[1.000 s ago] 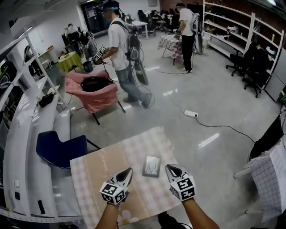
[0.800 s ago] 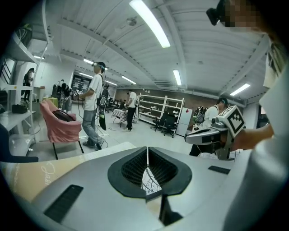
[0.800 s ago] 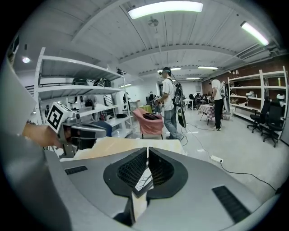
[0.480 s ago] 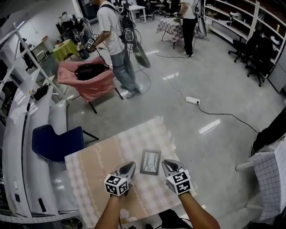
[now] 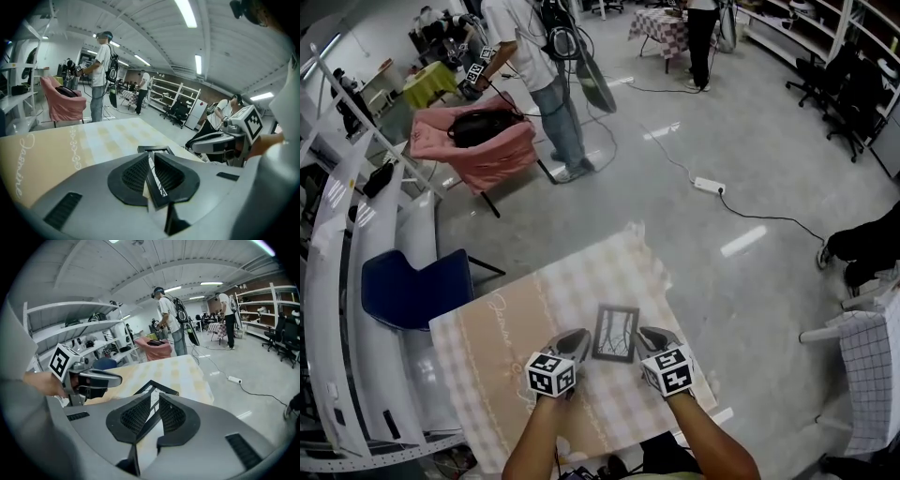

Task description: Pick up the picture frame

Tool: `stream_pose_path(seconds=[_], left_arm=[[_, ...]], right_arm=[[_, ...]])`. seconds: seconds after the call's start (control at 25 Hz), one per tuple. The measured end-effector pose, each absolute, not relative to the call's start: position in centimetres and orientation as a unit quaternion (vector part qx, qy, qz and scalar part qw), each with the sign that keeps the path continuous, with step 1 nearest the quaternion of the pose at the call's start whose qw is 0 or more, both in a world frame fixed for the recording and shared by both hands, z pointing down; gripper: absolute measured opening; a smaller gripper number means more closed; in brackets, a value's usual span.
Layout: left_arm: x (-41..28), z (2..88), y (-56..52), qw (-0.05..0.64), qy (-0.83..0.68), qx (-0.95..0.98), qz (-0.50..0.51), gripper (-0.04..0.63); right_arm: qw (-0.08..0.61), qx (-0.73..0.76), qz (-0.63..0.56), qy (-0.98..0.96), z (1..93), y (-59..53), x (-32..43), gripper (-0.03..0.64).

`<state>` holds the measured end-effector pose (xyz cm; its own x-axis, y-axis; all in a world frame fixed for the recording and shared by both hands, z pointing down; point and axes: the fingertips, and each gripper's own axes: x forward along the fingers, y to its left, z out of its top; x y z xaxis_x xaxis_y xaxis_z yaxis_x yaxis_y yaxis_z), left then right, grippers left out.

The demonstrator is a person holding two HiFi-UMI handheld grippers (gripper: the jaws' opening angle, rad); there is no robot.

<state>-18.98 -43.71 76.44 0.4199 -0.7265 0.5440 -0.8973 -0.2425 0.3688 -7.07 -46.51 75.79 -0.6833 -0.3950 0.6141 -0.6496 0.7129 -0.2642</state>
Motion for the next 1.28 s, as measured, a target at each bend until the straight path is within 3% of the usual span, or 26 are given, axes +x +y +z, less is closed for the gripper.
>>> stream_pose_path(seconds=[0.24, 0.36, 0.52, 1.28], left_arm=[[-18.4, 79.0, -44.3, 0.348, -0.511, 0.772, 0.148, 0.027], [-18.0, 80.1, -44.6, 0.359, -0.505, 0.768, 0.158, 0.087], [-17.9, 81.4, -44.6, 0.370, -0.507, 0.757, 0.180, 0.087], [-16.9, 82.9, -44.4, 0.406, -0.512, 0.731, 0.199, 0.083]], right_arm=[[0.282, 0.297, 0.268, -0.872, 78.9, -46.5, -7.5, 0.031], [0.285, 0.299, 0.281, -0.866, 80.0, -46.6, -7.6, 0.037], [0.287, 0.302, 0.303, -0.857, 81.1, -46.7, -7.7, 0.110], [0.299, 0.342, 0.313, -0.834, 82.4, -46.8, -8.0, 0.106]])
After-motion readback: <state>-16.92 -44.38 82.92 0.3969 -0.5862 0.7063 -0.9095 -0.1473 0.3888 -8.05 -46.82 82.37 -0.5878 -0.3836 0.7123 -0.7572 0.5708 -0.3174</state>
